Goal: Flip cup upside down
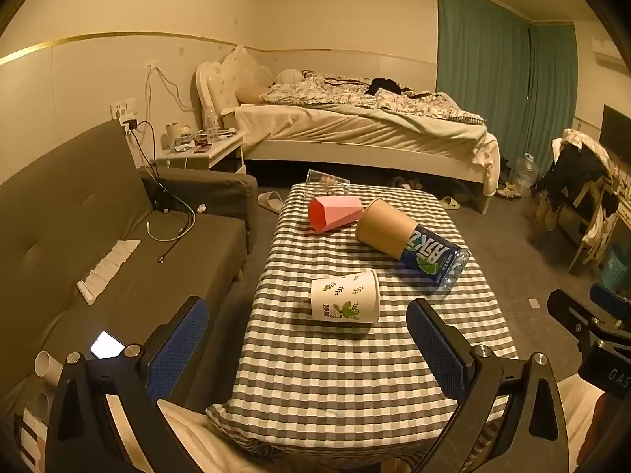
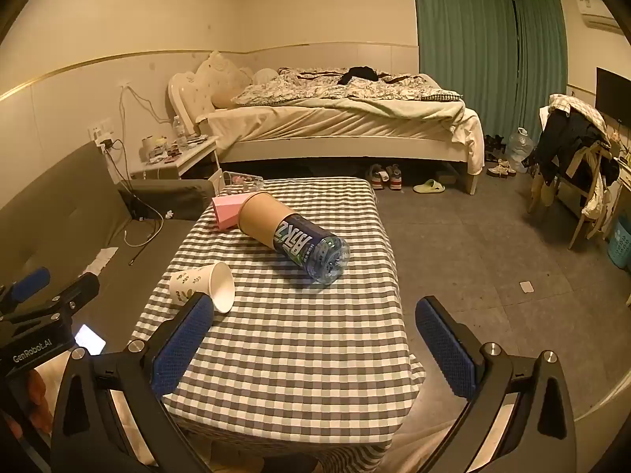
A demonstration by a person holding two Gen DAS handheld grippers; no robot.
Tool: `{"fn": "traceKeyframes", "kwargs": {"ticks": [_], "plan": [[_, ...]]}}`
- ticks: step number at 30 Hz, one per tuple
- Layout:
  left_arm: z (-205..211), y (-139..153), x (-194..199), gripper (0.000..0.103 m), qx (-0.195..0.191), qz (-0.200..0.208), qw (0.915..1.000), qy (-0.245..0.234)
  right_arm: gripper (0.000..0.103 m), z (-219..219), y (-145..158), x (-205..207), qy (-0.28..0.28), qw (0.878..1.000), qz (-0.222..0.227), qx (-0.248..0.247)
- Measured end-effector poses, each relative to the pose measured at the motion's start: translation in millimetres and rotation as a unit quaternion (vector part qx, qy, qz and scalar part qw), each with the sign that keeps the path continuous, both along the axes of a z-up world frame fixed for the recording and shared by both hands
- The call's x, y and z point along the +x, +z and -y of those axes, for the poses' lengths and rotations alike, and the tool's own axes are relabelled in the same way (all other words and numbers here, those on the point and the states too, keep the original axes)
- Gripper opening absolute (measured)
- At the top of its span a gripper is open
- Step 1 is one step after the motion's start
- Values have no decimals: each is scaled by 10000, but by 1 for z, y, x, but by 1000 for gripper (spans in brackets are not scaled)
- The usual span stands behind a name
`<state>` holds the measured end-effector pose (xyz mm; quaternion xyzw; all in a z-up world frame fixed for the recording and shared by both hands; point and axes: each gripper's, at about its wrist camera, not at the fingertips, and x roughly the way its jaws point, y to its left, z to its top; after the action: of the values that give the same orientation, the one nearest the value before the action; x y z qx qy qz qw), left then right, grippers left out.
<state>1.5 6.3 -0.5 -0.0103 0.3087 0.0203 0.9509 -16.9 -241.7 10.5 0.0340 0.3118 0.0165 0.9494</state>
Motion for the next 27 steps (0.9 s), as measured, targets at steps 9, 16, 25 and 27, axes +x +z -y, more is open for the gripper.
{"fn": "traceKeyframes", "kwargs": {"ticks": [9, 16, 25, 27], "plan": [[0, -3, -1, 103, -11, -10, 10000, 9, 103, 1, -2, 1, 26, 10000, -54, 10], [-1, -4, -1, 103, -23, -29, 10000, 9, 103, -1, -4, 1, 28, 10000, -61, 7], [-1, -5, -1, 103, -30, -43, 10000, 7, 103, -2, -5, 1, 31, 10000, -70, 9], [-1, -5, -2, 103, -31, -44, 10000, 7, 103, -2, -5, 1, 32, 10000, -71, 11]]}}
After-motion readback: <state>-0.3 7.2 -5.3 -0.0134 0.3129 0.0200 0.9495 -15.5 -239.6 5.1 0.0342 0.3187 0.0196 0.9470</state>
